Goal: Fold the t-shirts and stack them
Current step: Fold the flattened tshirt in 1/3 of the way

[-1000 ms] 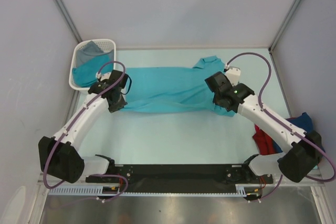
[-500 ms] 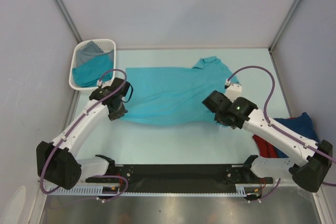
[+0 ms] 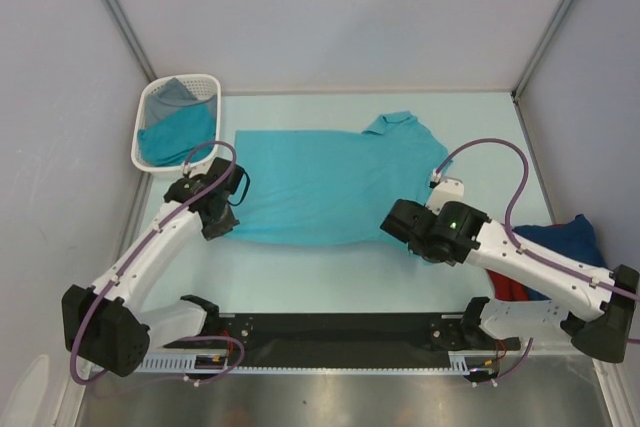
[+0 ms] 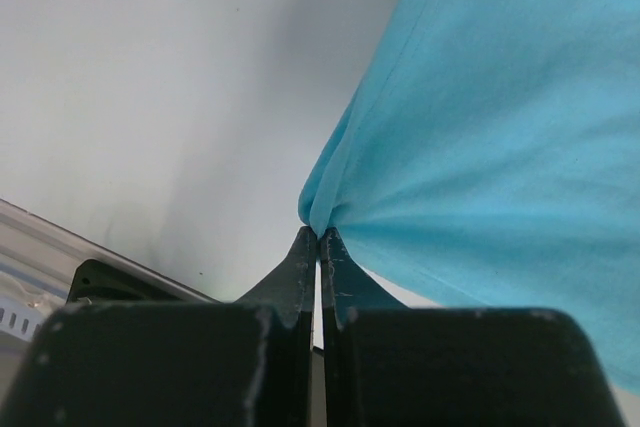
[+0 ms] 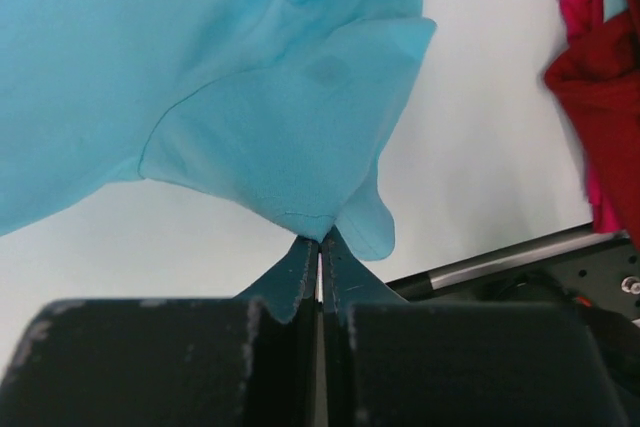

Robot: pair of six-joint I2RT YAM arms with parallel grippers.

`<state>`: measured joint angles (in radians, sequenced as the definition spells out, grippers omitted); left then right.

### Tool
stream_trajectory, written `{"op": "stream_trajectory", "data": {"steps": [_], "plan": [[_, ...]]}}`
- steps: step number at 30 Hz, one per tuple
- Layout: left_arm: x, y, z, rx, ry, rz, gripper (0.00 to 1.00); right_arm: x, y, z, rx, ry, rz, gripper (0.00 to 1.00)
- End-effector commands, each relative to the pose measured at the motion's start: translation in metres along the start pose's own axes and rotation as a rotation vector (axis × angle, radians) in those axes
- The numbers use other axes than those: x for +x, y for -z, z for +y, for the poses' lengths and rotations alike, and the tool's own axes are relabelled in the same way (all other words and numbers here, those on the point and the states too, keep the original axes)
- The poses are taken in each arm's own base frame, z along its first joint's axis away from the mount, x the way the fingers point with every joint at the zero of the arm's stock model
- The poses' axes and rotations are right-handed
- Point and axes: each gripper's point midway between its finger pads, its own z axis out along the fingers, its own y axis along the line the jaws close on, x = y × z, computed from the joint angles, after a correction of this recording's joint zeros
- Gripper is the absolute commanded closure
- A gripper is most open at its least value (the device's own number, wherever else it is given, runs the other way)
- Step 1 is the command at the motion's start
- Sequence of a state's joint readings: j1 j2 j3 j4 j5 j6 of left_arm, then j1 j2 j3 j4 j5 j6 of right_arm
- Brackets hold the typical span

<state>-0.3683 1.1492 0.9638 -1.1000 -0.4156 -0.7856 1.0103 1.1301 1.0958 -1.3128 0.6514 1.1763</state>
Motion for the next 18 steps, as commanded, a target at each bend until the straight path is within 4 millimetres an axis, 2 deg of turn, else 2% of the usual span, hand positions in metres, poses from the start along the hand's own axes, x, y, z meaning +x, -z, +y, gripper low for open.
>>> {"op": "stream_trajectory", "data": {"steps": [1, 4, 8, 18], "plan": [[0.006, 0.003, 0.007, -0.006, 0.002, -0.003, 1.0, 0.003, 0.006, -0.019, 0.071, -0.032, -0.035, 1.0], [0.007, 0.002, 0.007, -0.009, -0.005, 0.002, 1.0, 0.001, 0.007, -0.019, 0.077, -0.027, -0.053, 1.0], [-0.001, 0.003, 0.002, -0.004, -0.009, -0.01, 1.0, -0.021, 0.01, -0.01, 0.073, -0.023, -0.119, 1.0], [-0.021, -0.004, -0.019, -0.007, -0.029, -0.017, 1.0, -0.067, -0.013, 0.006, 0.081, -0.039, -0.185, 1.0]]}}
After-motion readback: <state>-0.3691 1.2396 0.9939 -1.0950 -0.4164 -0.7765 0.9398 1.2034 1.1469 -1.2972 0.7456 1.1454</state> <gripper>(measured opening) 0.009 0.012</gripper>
